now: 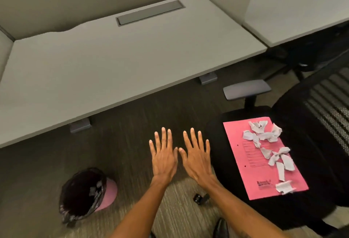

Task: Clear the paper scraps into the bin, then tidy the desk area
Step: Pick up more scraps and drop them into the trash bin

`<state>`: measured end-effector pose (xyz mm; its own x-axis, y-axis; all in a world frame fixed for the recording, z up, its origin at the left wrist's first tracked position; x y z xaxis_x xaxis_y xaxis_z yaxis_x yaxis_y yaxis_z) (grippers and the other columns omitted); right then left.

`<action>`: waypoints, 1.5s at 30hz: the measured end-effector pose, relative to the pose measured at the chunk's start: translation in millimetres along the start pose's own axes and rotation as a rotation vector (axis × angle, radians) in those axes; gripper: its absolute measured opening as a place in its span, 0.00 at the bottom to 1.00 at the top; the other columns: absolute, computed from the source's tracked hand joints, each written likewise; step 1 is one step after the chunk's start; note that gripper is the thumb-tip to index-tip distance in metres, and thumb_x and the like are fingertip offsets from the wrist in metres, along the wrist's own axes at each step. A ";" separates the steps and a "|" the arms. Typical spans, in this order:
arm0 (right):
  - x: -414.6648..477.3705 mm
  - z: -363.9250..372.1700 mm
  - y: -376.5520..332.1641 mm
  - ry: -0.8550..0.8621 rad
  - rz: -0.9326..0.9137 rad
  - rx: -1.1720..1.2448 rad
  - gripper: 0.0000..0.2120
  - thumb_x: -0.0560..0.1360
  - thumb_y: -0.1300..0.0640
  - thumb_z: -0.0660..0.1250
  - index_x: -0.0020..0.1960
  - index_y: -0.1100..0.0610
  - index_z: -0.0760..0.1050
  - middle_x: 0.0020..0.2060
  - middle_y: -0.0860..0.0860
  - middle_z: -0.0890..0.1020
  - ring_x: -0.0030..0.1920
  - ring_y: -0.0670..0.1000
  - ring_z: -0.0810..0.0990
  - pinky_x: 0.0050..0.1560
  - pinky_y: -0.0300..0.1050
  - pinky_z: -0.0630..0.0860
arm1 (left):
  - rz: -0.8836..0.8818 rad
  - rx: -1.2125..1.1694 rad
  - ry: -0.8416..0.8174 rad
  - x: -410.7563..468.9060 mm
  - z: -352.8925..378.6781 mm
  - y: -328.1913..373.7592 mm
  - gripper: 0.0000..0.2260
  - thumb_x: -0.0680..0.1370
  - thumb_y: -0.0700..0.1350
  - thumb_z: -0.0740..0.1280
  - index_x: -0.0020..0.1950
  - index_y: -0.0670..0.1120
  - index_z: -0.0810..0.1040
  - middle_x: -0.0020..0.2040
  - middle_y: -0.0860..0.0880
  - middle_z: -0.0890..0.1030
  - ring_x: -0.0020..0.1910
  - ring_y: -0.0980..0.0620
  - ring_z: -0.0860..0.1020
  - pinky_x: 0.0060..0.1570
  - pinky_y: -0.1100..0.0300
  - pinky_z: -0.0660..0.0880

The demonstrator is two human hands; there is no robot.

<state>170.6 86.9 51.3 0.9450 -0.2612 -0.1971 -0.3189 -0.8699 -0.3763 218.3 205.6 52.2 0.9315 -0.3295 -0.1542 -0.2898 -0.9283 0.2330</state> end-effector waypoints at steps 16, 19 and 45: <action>-68.4 -73.2 259.2 0.173 0.343 0.073 0.34 0.83 0.45 0.53 0.80 0.43 0.36 0.81 0.47 0.40 0.80 0.51 0.35 0.78 0.56 0.36 | 0.303 0.039 -0.107 3.6 69.1 212.7 0.32 0.84 0.56 0.52 0.80 0.50 0.36 0.82 0.48 0.38 0.79 0.43 0.35 0.77 0.41 0.38; -88.5 -76.5 298.4 0.186 0.417 0.091 0.34 0.83 0.46 0.56 0.81 0.45 0.40 0.81 0.48 0.41 0.80 0.51 0.35 0.80 0.58 0.40 | 0.353 0.078 -0.135 0.0 88.9 244.9 0.32 0.84 0.56 0.51 0.81 0.49 0.36 0.82 0.48 0.38 0.79 0.43 0.34 0.77 0.41 0.36; -141.3 -2.7 410.8 0.089 0.901 0.525 0.36 0.71 0.44 0.75 0.72 0.49 0.62 0.66 0.51 0.66 0.61 0.57 0.70 0.47 0.49 0.73 | 0.436 -0.176 -0.222 -33.9 193.6 369.5 0.10 0.84 0.46 0.60 0.64 0.50 0.75 0.55 0.53 0.79 0.44 0.54 0.77 0.41 0.60 0.77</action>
<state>-93.7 -234.7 -73.0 0.3371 -0.7709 -0.5405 -0.8795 -0.0529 -0.4730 37.1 -159.6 -42.4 0.6575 -0.7258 -0.2022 -0.5818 -0.6596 0.4758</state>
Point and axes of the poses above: each hand's wrist, its own x-axis towards the middle knuckle, its own z-axis out of the palm, y = z × x, the point moved 7 cm from there along x, towards the middle knuckle
